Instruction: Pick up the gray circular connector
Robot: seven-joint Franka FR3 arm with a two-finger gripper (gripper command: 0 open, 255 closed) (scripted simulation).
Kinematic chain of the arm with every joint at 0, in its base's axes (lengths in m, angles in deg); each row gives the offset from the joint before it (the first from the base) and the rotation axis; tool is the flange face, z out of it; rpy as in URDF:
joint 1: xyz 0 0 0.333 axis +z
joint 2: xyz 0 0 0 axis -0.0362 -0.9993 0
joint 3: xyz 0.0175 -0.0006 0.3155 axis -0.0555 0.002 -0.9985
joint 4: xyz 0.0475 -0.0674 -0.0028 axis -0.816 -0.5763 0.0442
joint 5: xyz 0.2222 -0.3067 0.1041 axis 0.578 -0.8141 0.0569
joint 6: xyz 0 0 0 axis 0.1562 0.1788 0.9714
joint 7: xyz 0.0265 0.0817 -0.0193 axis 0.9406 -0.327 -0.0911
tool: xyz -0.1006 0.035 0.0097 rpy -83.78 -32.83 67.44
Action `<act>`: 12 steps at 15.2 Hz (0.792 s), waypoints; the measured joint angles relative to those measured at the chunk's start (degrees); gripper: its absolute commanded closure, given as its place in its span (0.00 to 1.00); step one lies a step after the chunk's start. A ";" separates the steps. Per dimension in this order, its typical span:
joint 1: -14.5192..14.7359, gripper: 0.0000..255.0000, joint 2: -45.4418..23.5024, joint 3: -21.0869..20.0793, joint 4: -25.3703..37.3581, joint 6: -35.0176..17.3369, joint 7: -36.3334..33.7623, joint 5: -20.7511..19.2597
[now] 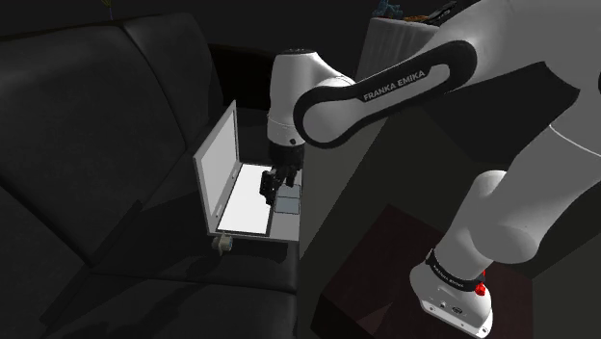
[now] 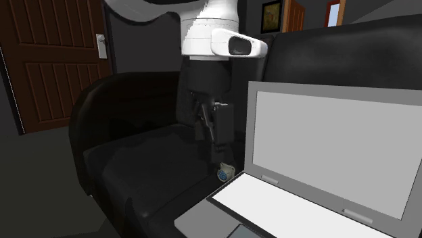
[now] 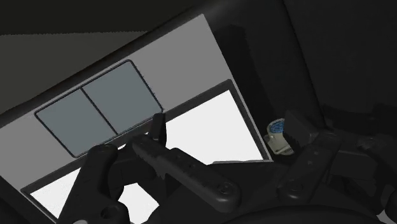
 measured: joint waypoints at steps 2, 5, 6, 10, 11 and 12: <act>0.49 0.00 -4.59 -1.46 2.60 -2.30 -2.45 -2.34; 1.67 0.00 -10.52 -3.04 6.32 -4.66 -6.27 -6.26; 2.13 0.00 -13.08 -3.34 7.80 -5.72 -7.63 -7.93; 4.82 0.00 -21.70 -3.66 14.59 -7.20 -12.67 -14.19; 5.74 0.00 -24.25 -3.46 17.00 -7.20 -13.86 -15.87; 6.68 0.00 -26.63 -3.19 19.07 -7.37 -14.95 -17.44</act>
